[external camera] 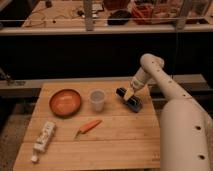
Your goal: Place the eraser on the white sponge
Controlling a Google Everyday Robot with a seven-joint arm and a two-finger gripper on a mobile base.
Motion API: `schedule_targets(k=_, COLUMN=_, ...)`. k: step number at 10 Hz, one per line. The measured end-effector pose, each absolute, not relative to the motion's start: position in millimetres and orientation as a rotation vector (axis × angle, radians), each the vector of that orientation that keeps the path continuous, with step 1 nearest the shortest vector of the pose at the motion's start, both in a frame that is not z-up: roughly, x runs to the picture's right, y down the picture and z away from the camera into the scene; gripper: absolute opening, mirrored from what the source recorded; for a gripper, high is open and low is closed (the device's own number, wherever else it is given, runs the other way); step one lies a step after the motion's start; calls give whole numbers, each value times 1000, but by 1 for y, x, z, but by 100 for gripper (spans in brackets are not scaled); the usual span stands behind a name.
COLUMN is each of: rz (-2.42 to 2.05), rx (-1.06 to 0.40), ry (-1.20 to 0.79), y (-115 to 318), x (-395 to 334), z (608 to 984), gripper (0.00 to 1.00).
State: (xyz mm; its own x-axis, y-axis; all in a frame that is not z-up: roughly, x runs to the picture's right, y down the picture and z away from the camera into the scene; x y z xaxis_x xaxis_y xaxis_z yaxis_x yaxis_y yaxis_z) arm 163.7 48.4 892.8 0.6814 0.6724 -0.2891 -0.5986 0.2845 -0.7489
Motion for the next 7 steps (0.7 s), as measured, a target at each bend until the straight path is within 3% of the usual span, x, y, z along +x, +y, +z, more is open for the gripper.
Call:
schedule_targets(k=2, rz=857, rx=-959, ry=-86, y=48, x=165, z=894, gripper=22)
schedule_targets(k=5, rz=864, rx=-959, ry=-84, y=47, x=165, z=894, gripper=40)
schedule_targets(k=7, rz=871, rx=-959, ry=-81, y=46, x=166, z=894, gripper=38)
